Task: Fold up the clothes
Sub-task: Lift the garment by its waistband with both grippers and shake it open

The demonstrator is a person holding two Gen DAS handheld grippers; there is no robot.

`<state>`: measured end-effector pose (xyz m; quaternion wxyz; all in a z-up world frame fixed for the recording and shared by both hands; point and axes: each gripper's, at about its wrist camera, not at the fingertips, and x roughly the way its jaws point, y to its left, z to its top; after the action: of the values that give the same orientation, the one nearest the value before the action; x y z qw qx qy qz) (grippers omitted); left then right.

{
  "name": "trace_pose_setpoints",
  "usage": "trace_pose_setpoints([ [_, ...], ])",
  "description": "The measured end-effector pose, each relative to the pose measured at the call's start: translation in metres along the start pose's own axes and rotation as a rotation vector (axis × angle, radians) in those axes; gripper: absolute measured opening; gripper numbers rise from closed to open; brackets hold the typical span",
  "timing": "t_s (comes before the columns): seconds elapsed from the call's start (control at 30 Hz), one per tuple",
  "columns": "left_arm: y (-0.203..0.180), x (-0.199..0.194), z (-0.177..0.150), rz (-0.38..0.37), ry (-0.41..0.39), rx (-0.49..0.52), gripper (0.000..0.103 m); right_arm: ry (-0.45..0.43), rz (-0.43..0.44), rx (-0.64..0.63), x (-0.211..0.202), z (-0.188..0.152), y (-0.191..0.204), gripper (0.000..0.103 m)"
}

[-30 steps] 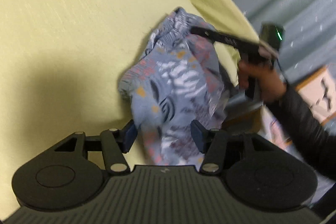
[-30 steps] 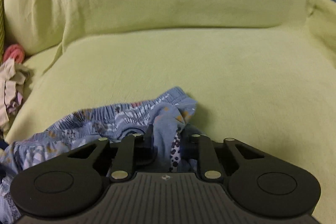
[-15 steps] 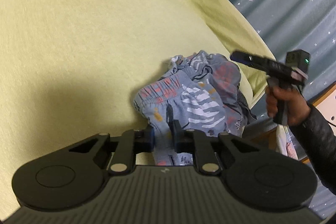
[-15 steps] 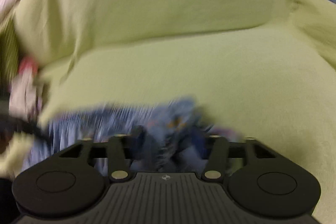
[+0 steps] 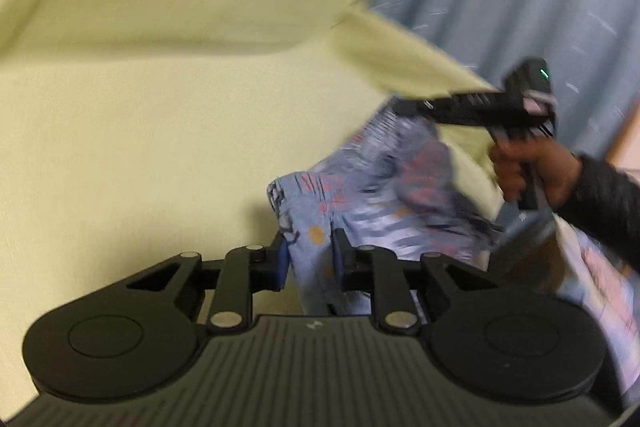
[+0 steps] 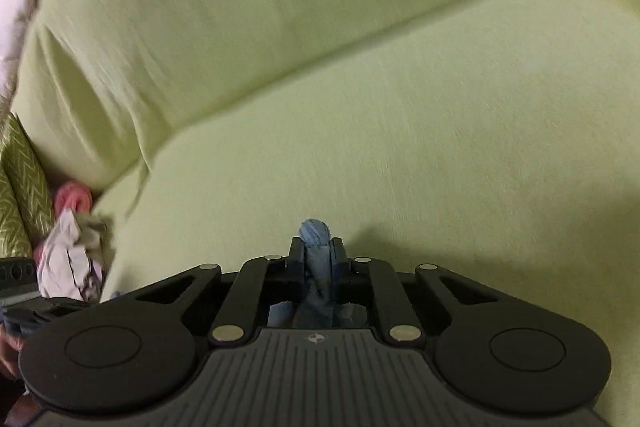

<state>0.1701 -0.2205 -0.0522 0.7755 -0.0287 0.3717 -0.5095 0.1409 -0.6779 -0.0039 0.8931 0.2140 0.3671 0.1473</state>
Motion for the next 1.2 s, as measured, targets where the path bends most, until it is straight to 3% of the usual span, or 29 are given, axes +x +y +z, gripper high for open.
trace_pose_setpoints([
  [0.07,-0.01,-0.006,-0.001,-0.027,-0.009,0.045,0.021,-0.105,0.02,-0.031,-0.025,-0.001,0.015,0.011],
  [0.13,-0.02,-0.013,-0.002,-0.054,-0.017,0.091,0.042,-0.198,0.042,-0.054,-0.05,-0.006,0.03,0.01],
  [0.23,-0.016,-0.005,-0.004,-0.012,0.034,0.073,0.044,-0.261,0.028,-0.094,-0.077,-0.022,0.045,0.01],
  [0.33,-0.007,0.015,0.0,0.042,0.066,0.008,0.044,-0.267,0.0,-0.077,-0.085,-0.04,0.044,0.01],
  [0.4,0.005,0.029,0.004,0.049,0.095,-0.073,0.037,-0.262,-0.015,-0.048,-0.086,-0.052,0.039,0.01],
  [0.47,0.014,0.037,0.008,0.041,0.092,-0.128,0.022,-0.259,-0.023,-0.027,-0.088,-0.059,0.032,0.01],
  [0.5,0.016,0.037,0.01,0.046,0.085,-0.134,0.009,-0.257,-0.025,-0.017,-0.088,-0.061,0.029,0.01],
  [0.57,0.019,0.036,0.014,0.057,0.071,-0.145,0.006,-0.25,-0.033,-0.01,-0.086,-0.063,0.026,0.01],
  [0.7,-0.001,-0.009,0.031,0.082,-0.061,-0.036,0.004,-0.251,-0.068,-0.034,-0.094,-0.053,0.029,0.01],
  [0.8,-0.037,-0.064,0.054,0.086,-0.224,0.114,0.004,-0.32,-0.084,-0.104,-0.116,-0.043,0.056,0.009],
  [0.9,-0.073,-0.104,0.073,0.115,-0.301,0.227,0.003,-0.423,-0.091,-0.168,-0.153,-0.038,0.089,0.009],
  [1.0,-0.113,-0.134,0.079,0.14,-0.346,0.339,0.003,-0.428,-0.127,-0.262,-0.178,-0.039,0.122,0.008],
  [1.2,-0.186,-0.195,0.083,0.169,-0.461,0.467,0.003,-0.663,-0.133,-0.299,-0.269,-0.06,0.173,0.008],
])
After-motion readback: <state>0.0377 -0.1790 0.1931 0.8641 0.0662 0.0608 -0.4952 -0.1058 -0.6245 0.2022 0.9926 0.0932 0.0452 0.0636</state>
